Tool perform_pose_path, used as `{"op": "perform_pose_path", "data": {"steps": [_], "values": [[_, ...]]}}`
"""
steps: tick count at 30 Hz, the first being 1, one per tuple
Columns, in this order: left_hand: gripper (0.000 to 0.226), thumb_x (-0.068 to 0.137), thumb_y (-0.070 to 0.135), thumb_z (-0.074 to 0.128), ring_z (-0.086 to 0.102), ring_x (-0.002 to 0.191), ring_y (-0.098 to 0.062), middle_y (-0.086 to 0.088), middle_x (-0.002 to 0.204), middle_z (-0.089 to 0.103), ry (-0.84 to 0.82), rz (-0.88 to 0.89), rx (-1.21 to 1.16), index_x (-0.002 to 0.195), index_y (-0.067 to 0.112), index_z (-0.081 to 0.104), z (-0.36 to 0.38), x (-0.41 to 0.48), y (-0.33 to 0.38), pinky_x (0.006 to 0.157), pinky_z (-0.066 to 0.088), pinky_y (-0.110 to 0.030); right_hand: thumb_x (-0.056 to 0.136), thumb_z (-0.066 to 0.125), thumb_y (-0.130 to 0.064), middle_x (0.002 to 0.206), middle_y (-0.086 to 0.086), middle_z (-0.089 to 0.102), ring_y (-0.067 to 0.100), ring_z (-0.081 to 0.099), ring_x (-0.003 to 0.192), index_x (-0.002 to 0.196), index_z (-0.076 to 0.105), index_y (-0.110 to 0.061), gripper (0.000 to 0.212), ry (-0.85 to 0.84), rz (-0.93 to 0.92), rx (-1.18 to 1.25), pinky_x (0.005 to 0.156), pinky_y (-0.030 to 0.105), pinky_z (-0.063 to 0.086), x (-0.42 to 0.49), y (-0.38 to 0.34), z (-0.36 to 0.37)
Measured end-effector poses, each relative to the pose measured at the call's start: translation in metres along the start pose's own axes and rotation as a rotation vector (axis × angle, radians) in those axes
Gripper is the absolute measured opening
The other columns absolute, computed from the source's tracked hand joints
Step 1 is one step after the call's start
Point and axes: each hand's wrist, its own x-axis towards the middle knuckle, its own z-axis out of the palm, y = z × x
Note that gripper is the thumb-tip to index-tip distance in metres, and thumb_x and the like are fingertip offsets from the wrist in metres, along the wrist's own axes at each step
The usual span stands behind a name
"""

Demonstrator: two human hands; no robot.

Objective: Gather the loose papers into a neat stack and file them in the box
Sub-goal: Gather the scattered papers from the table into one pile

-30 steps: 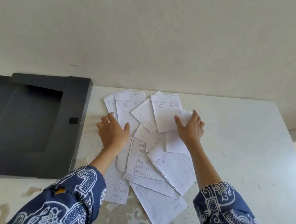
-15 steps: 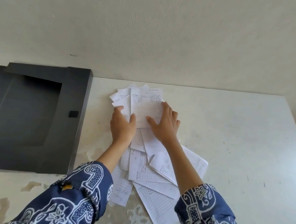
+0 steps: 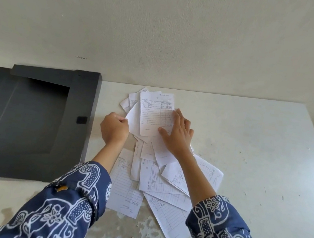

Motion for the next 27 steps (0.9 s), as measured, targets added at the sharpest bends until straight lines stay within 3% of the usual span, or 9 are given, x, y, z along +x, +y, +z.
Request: {"op": "perform_pose_path", "data": {"steps": [3,5,8,12,16,20,23,27], "values": [[0.022,0.087,0.002,0.059,0.070,0.063,-0.029,-0.017,0.077,0.070,-0.116,-0.120,-0.061,0.068,0.014,0.054,-0.001,-0.013,-0.009,0.071,0.060,-0.040,0.089,0.054,-0.034,0.159,-0.001,0.016,0.024,0.023,0.138,0.148,0.020,-0.014,0.071,0.021,0.025,0.026,0.103,0.039,0.025,-0.001,-0.004,0.002],[0.017,0.084,0.005,0.062,0.070,0.070,-0.031,-0.015,0.076,0.071,-0.184,-0.119,0.013,0.068,0.012,0.058,0.002,-0.021,-0.017,0.073,0.060,-0.045,0.088,0.057,-0.031,0.158,0.001,0.018,0.025,0.024,0.137,0.147,0.021,-0.012,0.072,0.040,0.041,0.073,0.103,0.040,0.025,0.000,-0.007,0.001],[0.007,0.082,0.013,0.067,0.070,0.079,-0.033,-0.014,0.082,0.073,-0.267,-0.014,0.196,0.077,0.009,0.067,0.002,-0.031,-0.017,0.072,0.058,-0.038,0.087,0.060,-0.028,0.155,0.009,0.024,0.029,0.026,0.136,0.146,0.024,-0.010,0.071,0.096,0.110,0.194,0.106,0.042,0.025,0.000,-0.008,-0.003],[0.019,0.084,0.020,0.067,0.069,0.081,-0.028,-0.011,0.082,0.074,-0.289,0.158,0.391,0.078,0.002,0.072,0.001,-0.038,-0.007,0.070,0.056,-0.033,0.086,0.063,-0.032,0.143,0.017,0.032,0.033,0.030,0.129,0.142,0.029,-0.007,0.070,0.188,0.229,0.142,0.102,0.041,0.027,-0.006,-0.009,-0.006],[0.027,0.085,0.018,0.067,0.064,0.094,-0.027,-0.014,0.101,0.069,-0.251,0.125,0.244,0.104,-0.001,0.062,0.006,-0.037,-0.001,0.074,0.048,-0.029,0.083,0.067,-0.036,0.140,0.017,0.034,0.034,0.032,0.128,0.142,0.027,-0.005,0.077,0.109,0.280,0.143,0.104,0.039,0.027,0.000,-0.015,-0.009],[0.048,0.084,0.015,0.068,0.061,0.102,-0.032,-0.020,0.117,0.060,-0.264,-0.023,0.044,0.119,-0.002,0.041,0.011,-0.033,0.001,0.081,0.053,-0.038,0.079,0.072,-0.033,0.136,0.017,0.039,0.033,0.034,0.128,0.134,0.035,-0.002,0.073,0.005,0.344,0.256,0.106,0.037,0.028,0.010,-0.017,-0.013],[0.047,0.084,0.013,0.067,0.059,0.109,-0.032,-0.016,0.120,0.059,-0.341,-0.031,0.036,0.121,-0.001,0.042,0.017,-0.027,0.000,0.087,0.052,-0.041,0.077,0.074,-0.031,0.134,0.013,0.040,0.029,0.033,0.128,0.130,0.039,-0.005,0.069,-0.068,0.329,0.310,0.108,0.036,0.029,0.012,-0.017,-0.013],[0.038,0.083,-0.003,0.057,0.060,0.109,-0.027,-0.012,0.118,0.063,-0.402,-0.053,-0.123,0.120,0.003,0.053,0.024,-0.024,-0.003,0.078,0.050,-0.031,0.074,0.076,-0.035,0.131,0.009,0.035,0.025,0.029,0.127,0.124,0.047,-0.010,0.064,-0.167,0.290,0.309,0.110,0.037,0.028,0.013,-0.018,-0.013]]}}
